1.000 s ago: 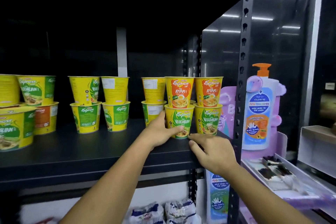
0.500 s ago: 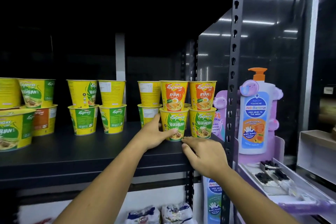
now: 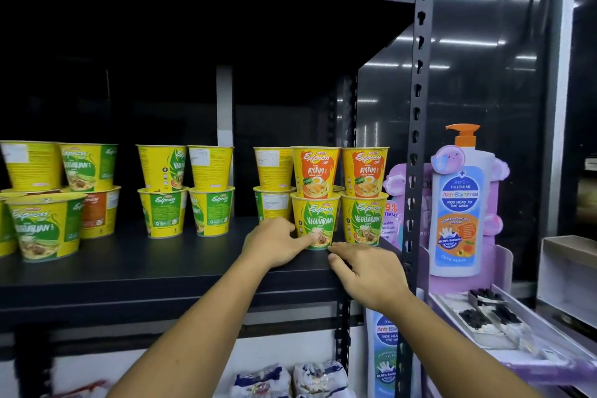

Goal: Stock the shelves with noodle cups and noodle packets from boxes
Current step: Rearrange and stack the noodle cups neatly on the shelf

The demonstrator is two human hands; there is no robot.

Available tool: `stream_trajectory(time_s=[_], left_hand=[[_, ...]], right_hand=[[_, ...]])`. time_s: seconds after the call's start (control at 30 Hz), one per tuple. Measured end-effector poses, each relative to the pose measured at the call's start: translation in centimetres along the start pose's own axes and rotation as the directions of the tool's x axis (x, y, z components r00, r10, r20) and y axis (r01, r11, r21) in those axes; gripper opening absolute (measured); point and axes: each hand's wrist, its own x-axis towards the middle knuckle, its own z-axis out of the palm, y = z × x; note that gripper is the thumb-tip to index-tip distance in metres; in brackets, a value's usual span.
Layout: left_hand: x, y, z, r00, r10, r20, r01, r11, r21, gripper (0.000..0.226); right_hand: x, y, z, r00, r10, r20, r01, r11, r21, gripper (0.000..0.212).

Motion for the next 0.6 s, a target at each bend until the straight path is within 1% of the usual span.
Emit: stream_trajectory(time_s=[0.1, 0.23, 0.3, 0.47, 0.53, 0.6], left_hand=[[-0.5, 0.4, -0.1, 0.999, 0.002, -0.042, 0.005, 0.986, 0.166, 0.067], [-1.2, 0.4, -0.3, 0.998, 0.034, -0.056, -0.019, 0.968, 0.25, 0.06], [-1.7, 0.2, -0.6, 0.998, 0.053, -0.036, -0.042, 0.965, 0.26, 0.057], [-4.1, -0.7, -2.0, 0.989, 0.123, 0.086, -0.137, 0.974, 0.182, 0.043], [-5.3, -1.1, -2.6, 0.984, 0.14, 0.112, -0.16, 0.967, 0.196, 0.042], [-6.1, -1.9, -3.1, 0.984, 0.12, 0.133, -0.145, 0.968, 0.203, 0.046]], right_hand=[[0.1, 0.1, -0.5, 0.999, -0.005, 0.047, 0.004, 1.0, 0.013, 0.04], [0.1, 0.1, -1.2, 0.995, -0.004, 0.102, -0.003, 0.998, 0.063, 0.04], [0.2, 0.2, -1.3, 0.994, -0.003, 0.113, -0.006, 0.997, 0.081, 0.04], [0.1, 0.4, -1.4, 0.995, -0.009, 0.101, -0.003, 0.993, 0.118, 0.034], [0.1, 0.5, -1.4, 0.996, -0.014, 0.088, 0.002, 0.99, 0.141, 0.032], [0.2, 0.4, -1.3, 0.997, -0.027, 0.075, 0.015, 0.988, 0.155, 0.03]])
